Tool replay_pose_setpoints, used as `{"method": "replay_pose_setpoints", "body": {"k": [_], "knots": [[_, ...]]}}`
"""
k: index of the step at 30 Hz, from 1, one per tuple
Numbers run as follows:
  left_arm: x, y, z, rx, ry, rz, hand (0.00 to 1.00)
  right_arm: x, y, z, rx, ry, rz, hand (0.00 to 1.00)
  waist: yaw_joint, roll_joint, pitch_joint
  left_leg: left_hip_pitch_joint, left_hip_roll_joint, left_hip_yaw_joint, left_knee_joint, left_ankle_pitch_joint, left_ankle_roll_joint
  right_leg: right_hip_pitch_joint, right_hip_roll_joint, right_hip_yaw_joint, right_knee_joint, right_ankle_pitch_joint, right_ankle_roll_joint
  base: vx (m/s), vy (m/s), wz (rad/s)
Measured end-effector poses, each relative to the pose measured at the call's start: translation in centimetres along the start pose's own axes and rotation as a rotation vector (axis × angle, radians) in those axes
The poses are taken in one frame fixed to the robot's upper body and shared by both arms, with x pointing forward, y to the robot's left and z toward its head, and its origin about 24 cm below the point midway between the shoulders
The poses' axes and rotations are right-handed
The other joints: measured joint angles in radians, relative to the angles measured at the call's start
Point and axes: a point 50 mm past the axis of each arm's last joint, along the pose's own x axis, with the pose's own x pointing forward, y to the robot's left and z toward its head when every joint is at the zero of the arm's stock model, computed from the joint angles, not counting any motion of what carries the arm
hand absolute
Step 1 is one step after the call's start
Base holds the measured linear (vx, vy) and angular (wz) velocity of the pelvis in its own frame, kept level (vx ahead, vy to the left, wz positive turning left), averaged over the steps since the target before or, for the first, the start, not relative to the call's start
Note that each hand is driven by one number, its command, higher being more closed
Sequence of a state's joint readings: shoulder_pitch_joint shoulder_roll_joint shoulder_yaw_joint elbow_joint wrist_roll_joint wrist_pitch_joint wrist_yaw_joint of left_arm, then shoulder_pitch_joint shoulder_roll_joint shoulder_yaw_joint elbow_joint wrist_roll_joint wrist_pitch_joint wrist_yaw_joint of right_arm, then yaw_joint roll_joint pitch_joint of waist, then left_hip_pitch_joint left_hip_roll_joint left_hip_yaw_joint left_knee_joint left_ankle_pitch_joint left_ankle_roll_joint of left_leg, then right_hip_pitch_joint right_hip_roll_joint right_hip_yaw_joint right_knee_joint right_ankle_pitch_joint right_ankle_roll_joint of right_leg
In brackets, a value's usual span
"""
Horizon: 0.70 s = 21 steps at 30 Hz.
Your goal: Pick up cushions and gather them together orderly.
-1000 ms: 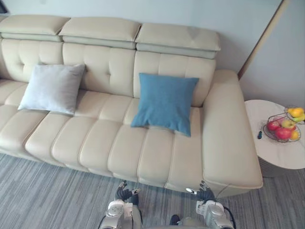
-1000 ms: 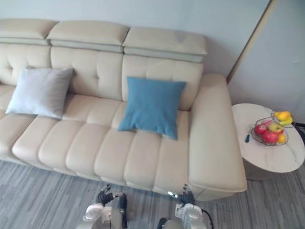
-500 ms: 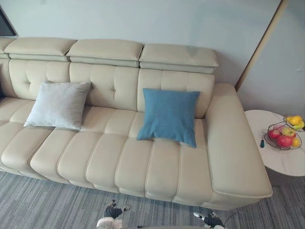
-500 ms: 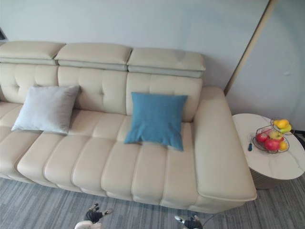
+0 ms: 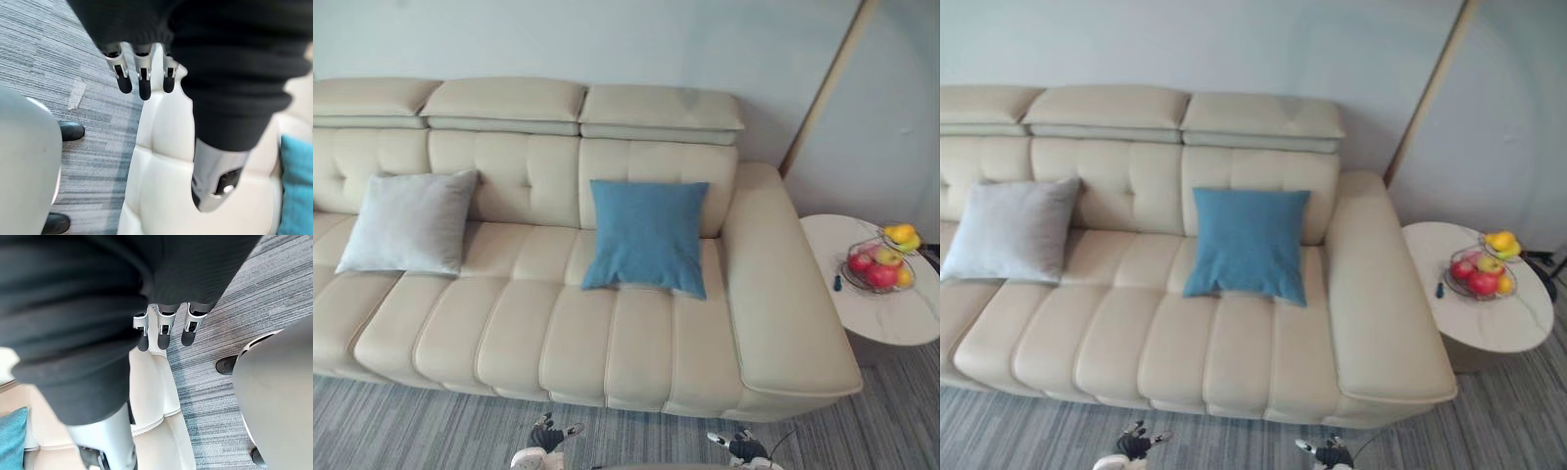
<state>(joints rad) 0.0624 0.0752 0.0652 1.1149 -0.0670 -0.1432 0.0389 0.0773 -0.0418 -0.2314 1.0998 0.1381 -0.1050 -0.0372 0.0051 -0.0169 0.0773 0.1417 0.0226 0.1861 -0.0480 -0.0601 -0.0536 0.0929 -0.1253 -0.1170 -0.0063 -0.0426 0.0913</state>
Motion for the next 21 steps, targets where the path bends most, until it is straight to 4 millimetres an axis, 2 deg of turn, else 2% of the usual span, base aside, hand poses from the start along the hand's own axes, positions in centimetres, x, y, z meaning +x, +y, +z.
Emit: {"method": "replay_pose_setpoints", "body": {"k": [2, 4, 6, 7, 8, 9, 10, 12, 13, 14, 15, 17, 18, 19, 20, 21], "knots": [[0.0, -0.1, 0.1, 0.0, -0.002, -0.004, 0.0, 0.0, 0.0, 0.2, 0.001, -0.008, 0.0, 0.0, 0.0, 0.001, 0.0, 0.002, 0.009, 0.04, 0.0, -0.007, -0.004, -0.02, 0.011, 0.04, 0.0, 0.006, -0.005, -0.01, -0.017, -0.79], [0.1, -0.1, 0.2, -0.02, -0.008, -0.001, 0.0, 0.0, 0.1, 0.5, 0.002, -0.022, 0.004, 0.0, 0.0, 0.003, 0.002, 0.006, 0.03, 0.155, 0.003, -0.027, -0.015, -0.078, 0.041, 0.146, 0.004, 0.03, -0.011, -0.02, -0.015, -1.37], [0.1, 0.0, 0.2, -0.02, -0.007, 0.0, 0.0, 0.1, 0.2, 0.7, 0.001, -0.028, 0.007, 0.0, -0.001, 0.002, 0.011, 0.004, 0.047, 0.238, 0.024, -0.047, -0.022, -0.12, 0.065, 0.209, 0.018, 0.043, -0.015, -0.02, -0.028, -1.52], [0.1, 0.1, 0.5, -0.023, -0.013, 0.006, 0.0, 0.3, 0.6, 1.5, -0.002, -0.046, 0.016, 0.0, -0.005, 0.011, 0.032, -0.013, 0.075, 0.323, 0.06, -0.065, -0.023, -0.175, 0.062, 0.126, 0.073, 0.028, -0.047, -0.06, -0.103, -1.88], [0.2, 0.3, 0.7, -0.021, -0.017, 0.009, 0.0, 0.4, 0.8, 2.0, -0.004, -0.058, 0.022, 0.0, -0.011, 0.006, 0.036, -0.02, 0.088, 0.382, 0.067, -0.066, -0.023, -0.23, 0.019, -0.072, 0.17, -0.008, -0.071, -0.02, -0.106, -1.5], [0.2, 0.3, 0.9, -0.019, -0.022, 0.009, 0.0, 0.4, 0.8, 2.1, -0.005, -0.06, 0.023, 0.0, -0.013, 0.004, 0.036, -0.019, 0.093, 0.401, 0.066, -0.066, -0.024, -0.245, -0.002, -0.162, 0.208, -0.025, -0.075, 0.04, -0.114, -1.3], [0.3, 0.6, 1.2, -0.016, -0.029, 0.015, 0.0, 0.4, 0.7, 1.9, -0.009, -0.053, 0.02, 0.0, -0.017, -0.001, 0.038, -0.013, 0.104, 0.455, 0.075, -0.065, -0.024, -0.261, -0.068, -0.403, 0.295, -0.062, -0.106, 0.11, -0.077, -1.11], [0.3, 1.1, 1.0, -0.045, -0.024, 0.035, 0.0, 0.4, 0.9, 2.0, -0.031, -0.055, 0.026, 0.0, -0.008, -0.014, 0.048, 0.011, 0.112, 0.534, 0.125, -0.067, -0.025, -0.246, -0.138, -0.632, 0.396, -0.122, -0.161, 0.14, -0.15, -1.39], [0.3, 1.1, 1.0, -0.048, -0.021, 0.039, 0.0, 0.5, 0.8, 2.2, -0.033, -0.058, 0.024, 0.0, -0.007, -0.019, 0.047, 0.019, 0.116, 0.548, 0.136, -0.069, -0.028, -0.242, -0.139, -0.649, 0.408, -0.128, -0.17, 0.16, -0.255, -1.31], [0.3, 0.7, 0.8, -0.059, -0.016, 0.029, 0.0, 0.6, 0.3, 2.8, -0.041, -0.075, 0.012, 0.0, -0.012, 0.012, 0.065, 0.041, 0.126, 0.565, 0.161, -0.07, -0.029, -0.231, -0.126, -0.644, 0.42, -0.137, -0.177, 0.13, -0.221, -0.9], [0.3, 0.0, 1.0, -0.056, -0.021, 0.009, 0.0, 0.7, -0.4, 3.1, -0.059, -0.076, -0.001, 0.0, -0.017, 0.02, 0.066, 0.052, 0.137, 0.573, 0.183, -0.07, -0.029, -0.226, -0.105, -0.614, 0.411, -0.163, -0.165, 0.19, -0.258, -0.89], [0.5, -0.5, 1.6, -0.059, -0.034, -0.005, 0.0, 0.7, -0.6, 3.1, -0.066, -0.069, -0.008, 0.0, -0.014, 0.03, 0.067, 0.049, 0.167, 0.573, 0.251, -0.074, -0.034, -0.222, -0.092, -0.59, 0.405, -0.184, -0.17, 0.17, -0.206, -0.46], [0.6, -0.5, 1.9, -0.059, -0.042, -0.004, 0.0, 0.7, -0.6, 3.1, -0.068, -0.068, -0.006, 0.0, -0.019, 0.024, 0.071, 0.024, 0.22, 0.569, 0.389, -0.074, -0.034, -0.203, -0.073, -0.57, 0.394, -0.2, -0.172, 0.16, -0.26, -0.44], [0.5, -0.5, 1.8, -0.066, -0.038, -0.003, 0.0, 0.7, -0.3, 2.9, -0.077, -0.065, 0.003, 0.0, -0.023, 0.021, 0.074, -0.029, 0.316, 0.543, 0.596, -0.068, -0.022, -0.169, -0.035, -0.55, 0.362, -0.207, -0.18, 0.16, -0.269, -0.45], [0.5, -0.4, 1.8, -0.066, -0.038, -0.001, 0.0, 0.7, -0.2, 2.9, -0.084, -0.063, 0.007, 0.0, -0.022, 0.016, 0.077, -0.049, 0.346, 0.53, 0.661, -0.063, -0.006, -0.159, -0.019, -0.54, 0.349, -0.21, -0.183, 0.12, -0.258, -0.85], [0.6, -0.1, 2.0, -0.065, -0.048, 0.006, 0.0, 0.7, 0.3, 3.0, -0.094, -0.064, 0.021, 0.0, -0.014, 0.016, 0.082, -0.137, 0.376, 0.424, 0.843, -0.145, 0.024, -0.134, 0.023, -0.482, 0.321, -0.221, -0.202, 0.09, -0.164, -0.84]]}}
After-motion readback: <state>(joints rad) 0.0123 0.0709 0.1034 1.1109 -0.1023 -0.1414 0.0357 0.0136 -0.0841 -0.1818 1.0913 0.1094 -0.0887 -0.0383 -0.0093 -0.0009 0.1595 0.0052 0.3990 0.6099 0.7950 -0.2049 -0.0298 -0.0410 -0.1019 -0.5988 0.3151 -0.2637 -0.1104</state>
